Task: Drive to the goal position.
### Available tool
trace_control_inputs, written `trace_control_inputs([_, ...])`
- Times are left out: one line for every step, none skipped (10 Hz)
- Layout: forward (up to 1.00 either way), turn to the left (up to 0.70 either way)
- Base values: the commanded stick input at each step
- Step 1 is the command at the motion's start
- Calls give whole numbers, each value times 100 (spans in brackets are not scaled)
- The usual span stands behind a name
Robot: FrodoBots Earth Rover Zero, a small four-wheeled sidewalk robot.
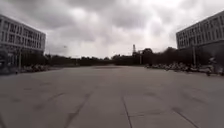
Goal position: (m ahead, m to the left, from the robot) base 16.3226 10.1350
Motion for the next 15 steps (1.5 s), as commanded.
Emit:
trace_control_inputs([70, 0])
trace_control_inputs([70, 0])
trace_control_inputs([70, 0])
trace_control_inputs([70, 0])
trace_control_inputs([70, 0])
trace_control_inputs([70, 0])
trace_control_inputs([70, 0])
trace_control_inputs([70, 0])
trace_control_inputs([70, 0])
trace_control_inputs([70, 0])
trace_control_inputs([70, 0])
trace_control_inputs([70, 0])
trace_control_inputs([70, 0])
trace_control_inputs([70, 0])
trace_control_inputs([70, 0])
